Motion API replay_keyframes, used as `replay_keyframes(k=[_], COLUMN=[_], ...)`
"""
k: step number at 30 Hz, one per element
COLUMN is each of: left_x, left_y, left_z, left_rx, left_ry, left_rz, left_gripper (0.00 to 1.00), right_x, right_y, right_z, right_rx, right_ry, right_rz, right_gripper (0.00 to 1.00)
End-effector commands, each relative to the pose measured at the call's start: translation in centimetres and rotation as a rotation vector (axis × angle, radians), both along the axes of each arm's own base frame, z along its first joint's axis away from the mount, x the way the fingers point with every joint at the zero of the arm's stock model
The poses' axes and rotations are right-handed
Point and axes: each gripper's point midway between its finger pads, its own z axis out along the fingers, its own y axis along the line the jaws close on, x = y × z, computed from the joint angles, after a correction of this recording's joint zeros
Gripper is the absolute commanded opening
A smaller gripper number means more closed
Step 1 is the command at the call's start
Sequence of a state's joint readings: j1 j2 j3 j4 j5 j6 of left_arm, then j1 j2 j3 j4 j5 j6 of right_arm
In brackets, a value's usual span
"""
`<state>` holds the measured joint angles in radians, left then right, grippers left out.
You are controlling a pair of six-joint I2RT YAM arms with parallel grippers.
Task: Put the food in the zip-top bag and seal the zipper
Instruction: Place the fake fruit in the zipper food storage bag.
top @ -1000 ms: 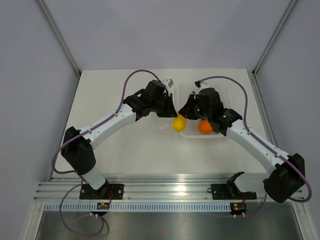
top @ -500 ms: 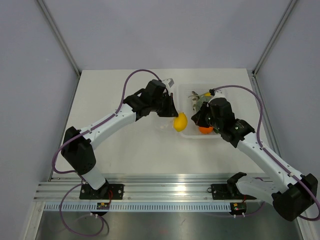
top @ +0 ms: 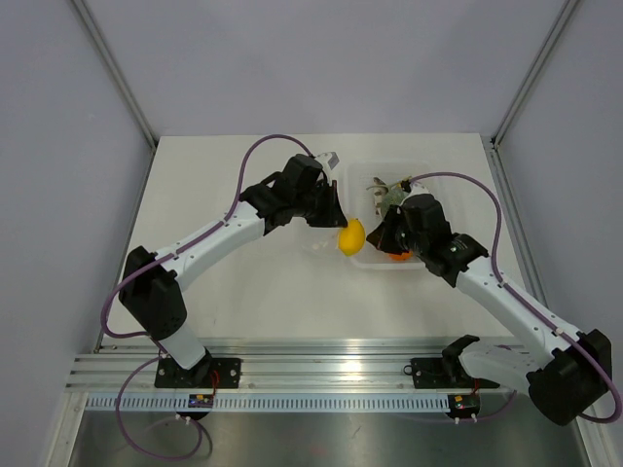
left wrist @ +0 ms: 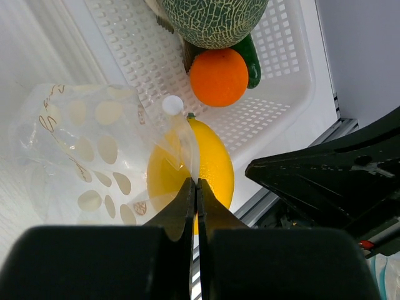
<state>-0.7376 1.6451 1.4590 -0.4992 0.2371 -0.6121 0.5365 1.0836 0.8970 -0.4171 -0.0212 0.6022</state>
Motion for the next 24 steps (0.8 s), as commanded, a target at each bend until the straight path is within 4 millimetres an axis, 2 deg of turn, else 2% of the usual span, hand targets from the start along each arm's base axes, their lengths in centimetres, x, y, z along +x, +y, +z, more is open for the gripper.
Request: replay_keyframes(k=[1, 6, 10, 15, 24], left_x=[0.7, 0.5, 0.2, 0.2, 0.1], left_y=[-1.2, -1.5, -1.5, -1.3, -1.0], left_z=[3.2, 3.2, 3.2, 2.7, 2.3], left_rx=[-0.09, -0.104, -0.106, -0.1, -0.087], left_ry=[-0.05, -0.043, -0.04, -0.029, -0.027], left_rz=[-0.018, -0.026, -0.032, -0.025, -0.017], left_gripper=[0.0, 0.0, 0.0, 0.0, 0.0], right_x=[0.9, 2.0, 2.4, 3.2, 3.1], right_y=[2.4, 5.6, 7.1, 7.4, 6.6], right_z=[1.0, -0.3, 0.2, 1.4, 3.1], right_rx=[0.091, 0.109, 0.116, 0.129, 0.19], right_ry=[-0.02, 0.007, -0.014, -0.052, -0.112], right_rz=[0.059, 0.12, 0.145, 0.133, 0.074], right_gripper=[0.01, 0.0, 0.0, 0.0, 0.0])
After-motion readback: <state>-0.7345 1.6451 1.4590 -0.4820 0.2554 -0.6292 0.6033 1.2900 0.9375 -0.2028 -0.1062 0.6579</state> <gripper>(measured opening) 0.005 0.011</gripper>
